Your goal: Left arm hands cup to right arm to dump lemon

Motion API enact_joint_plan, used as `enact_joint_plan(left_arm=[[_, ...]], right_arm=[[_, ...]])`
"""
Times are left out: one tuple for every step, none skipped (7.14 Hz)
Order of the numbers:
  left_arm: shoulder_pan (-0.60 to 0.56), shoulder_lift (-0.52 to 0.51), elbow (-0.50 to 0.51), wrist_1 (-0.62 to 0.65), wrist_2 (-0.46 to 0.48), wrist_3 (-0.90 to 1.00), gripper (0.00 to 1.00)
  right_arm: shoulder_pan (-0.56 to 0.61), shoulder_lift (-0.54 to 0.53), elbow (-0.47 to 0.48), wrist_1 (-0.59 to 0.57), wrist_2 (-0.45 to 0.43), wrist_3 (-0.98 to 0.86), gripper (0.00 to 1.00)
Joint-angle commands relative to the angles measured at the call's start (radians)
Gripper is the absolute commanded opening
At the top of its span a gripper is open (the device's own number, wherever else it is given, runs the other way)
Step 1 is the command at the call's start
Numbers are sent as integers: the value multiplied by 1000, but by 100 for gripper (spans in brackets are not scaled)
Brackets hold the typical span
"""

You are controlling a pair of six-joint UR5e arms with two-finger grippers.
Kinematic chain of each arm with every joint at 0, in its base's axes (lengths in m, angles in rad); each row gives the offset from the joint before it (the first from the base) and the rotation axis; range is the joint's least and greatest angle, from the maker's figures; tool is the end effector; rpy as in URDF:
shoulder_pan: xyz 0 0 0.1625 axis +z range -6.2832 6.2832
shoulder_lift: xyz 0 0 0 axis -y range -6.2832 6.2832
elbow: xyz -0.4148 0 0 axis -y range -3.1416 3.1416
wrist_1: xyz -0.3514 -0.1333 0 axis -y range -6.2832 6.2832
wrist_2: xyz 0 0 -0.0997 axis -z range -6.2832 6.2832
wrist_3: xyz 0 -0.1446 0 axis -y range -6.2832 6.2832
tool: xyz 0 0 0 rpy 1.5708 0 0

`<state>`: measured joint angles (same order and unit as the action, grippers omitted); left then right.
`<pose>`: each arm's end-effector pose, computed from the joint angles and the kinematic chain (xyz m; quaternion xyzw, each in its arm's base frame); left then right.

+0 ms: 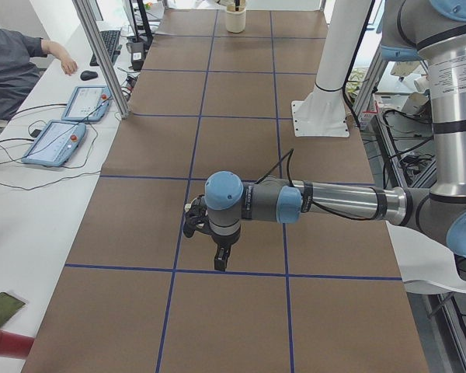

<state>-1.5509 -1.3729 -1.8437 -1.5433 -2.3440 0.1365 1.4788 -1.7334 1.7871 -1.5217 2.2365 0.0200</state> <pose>-0.0249 -0.3739 0.6415 0.0439 0.3750 0.0813 0.9224 0.0076 -0.3970 0.6559 0.0302 -0.3285 -0.0507 0.9427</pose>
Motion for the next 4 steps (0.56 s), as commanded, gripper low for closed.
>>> enact_joint_plan(left_arm=[[2,0,-3,-1,2,0,100],[0,0,-3,0,8,-2,100],[0,0,-3,0,9,-2,100],[2,-11,-3,0,9,-12,100]], right_arm=[[0,0,0,0,0,0,100],[0,5,2,0,2,2,100],[2,6,3,0,-1,-2,100],[2,2,20,0,-2,-9,100]])
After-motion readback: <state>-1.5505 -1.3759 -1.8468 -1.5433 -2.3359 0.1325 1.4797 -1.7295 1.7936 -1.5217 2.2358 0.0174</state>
